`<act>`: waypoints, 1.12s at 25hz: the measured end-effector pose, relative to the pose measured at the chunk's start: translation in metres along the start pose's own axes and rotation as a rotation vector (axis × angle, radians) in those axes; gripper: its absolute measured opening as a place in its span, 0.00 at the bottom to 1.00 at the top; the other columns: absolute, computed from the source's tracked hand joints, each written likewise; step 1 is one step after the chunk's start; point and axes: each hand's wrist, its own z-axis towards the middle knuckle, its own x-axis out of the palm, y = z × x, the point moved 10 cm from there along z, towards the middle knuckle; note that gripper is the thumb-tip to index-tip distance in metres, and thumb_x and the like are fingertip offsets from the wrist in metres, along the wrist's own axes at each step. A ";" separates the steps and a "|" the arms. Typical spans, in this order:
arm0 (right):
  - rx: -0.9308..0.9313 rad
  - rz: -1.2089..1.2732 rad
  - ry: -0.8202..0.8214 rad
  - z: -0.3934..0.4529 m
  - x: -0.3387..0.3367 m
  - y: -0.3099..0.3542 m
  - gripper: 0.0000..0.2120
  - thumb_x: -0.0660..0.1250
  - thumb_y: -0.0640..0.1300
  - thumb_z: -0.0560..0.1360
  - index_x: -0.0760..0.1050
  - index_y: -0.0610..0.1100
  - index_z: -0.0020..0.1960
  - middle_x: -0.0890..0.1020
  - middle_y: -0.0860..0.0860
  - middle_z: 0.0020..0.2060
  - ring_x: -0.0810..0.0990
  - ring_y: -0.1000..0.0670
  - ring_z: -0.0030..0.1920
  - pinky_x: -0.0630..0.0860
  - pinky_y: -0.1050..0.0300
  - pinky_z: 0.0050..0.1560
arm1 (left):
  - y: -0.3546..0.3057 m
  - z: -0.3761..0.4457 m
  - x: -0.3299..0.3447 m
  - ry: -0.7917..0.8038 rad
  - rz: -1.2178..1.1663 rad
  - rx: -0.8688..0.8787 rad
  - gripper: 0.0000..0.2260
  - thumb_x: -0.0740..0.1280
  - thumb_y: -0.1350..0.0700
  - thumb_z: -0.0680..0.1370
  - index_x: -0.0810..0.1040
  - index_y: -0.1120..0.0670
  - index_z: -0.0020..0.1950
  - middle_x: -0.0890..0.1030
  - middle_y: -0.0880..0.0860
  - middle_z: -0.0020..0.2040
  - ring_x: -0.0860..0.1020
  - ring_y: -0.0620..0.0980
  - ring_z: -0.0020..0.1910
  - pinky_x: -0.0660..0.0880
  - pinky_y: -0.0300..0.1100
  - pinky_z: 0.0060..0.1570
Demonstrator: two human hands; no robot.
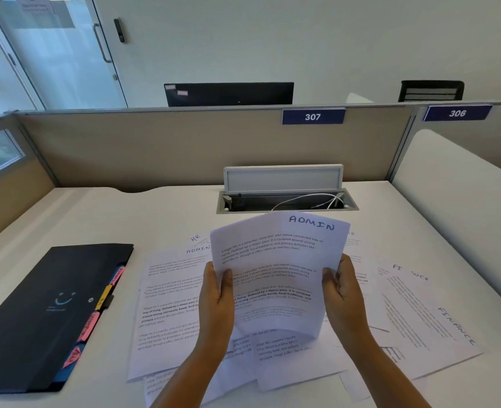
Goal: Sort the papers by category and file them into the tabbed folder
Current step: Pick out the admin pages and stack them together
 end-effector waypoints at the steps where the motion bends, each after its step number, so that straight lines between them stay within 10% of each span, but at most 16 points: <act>1: -0.009 -0.003 -0.005 0.000 -0.001 0.002 0.16 0.54 0.54 0.70 0.65 0.53 0.57 0.78 0.52 0.49 0.80 0.48 0.45 0.81 0.51 0.43 | -0.003 0.000 -0.001 -0.005 -0.009 0.012 0.13 0.54 0.60 0.80 0.69 0.41 0.48 0.77 0.44 0.45 0.78 0.34 0.39 0.75 0.27 0.31; 8: 0.030 -0.035 0.043 -0.007 0.008 -0.032 0.12 0.56 0.49 0.75 0.67 0.47 0.58 0.78 0.51 0.48 0.80 0.47 0.48 0.80 0.53 0.43 | 0.026 -0.005 -0.007 -0.021 0.049 -0.029 0.13 0.53 0.63 0.80 0.68 0.45 0.46 0.76 0.47 0.43 0.77 0.32 0.38 0.74 0.25 0.34; 12: 0.092 -0.121 0.121 -0.021 0.018 -0.074 0.12 0.55 0.37 0.79 0.67 0.46 0.61 0.76 0.57 0.48 0.77 0.53 0.53 0.74 0.71 0.40 | 0.077 -0.014 -0.009 0.009 0.204 -0.151 0.15 0.52 0.63 0.81 0.68 0.44 0.44 0.76 0.46 0.44 0.74 0.38 0.42 0.72 0.24 0.36; 16: 0.135 -0.207 0.158 -0.025 0.017 -0.090 0.13 0.55 0.37 0.79 0.69 0.44 0.62 0.77 0.52 0.53 0.76 0.50 0.54 0.71 0.72 0.39 | 0.108 -0.020 -0.012 0.048 0.305 -0.217 0.11 0.51 0.64 0.81 0.69 0.50 0.53 0.76 0.49 0.51 0.75 0.46 0.48 0.72 0.34 0.53; 21: 0.157 -0.222 0.207 -0.016 0.012 -0.082 0.11 0.56 0.39 0.79 0.72 0.48 0.56 0.79 0.53 0.49 0.78 0.54 0.47 0.73 0.66 0.41 | 0.110 -0.013 -0.021 0.026 0.354 -0.228 0.09 0.52 0.63 0.81 0.70 0.55 0.50 0.75 0.44 0.41 0.74 0.41 0.39 0.71 0.24 0.31; 28: 0.613 0.048 0.242 -0.035 0.018 -0.141 0.12 0.57 0.38 0.77 0.73 0.46 0.57 0.81 0.47 0.51 0.80 0.45 0.49 0.75 0.56 0.37 | 0.140 -0.016 -0.029 0.047 0.491 -0.375 0.10 0.56 0.62 0.79 0.73 0.56 0.57 0.77 0.51 0.49 0.74 0.47 0.44 0.66 0.31 0.34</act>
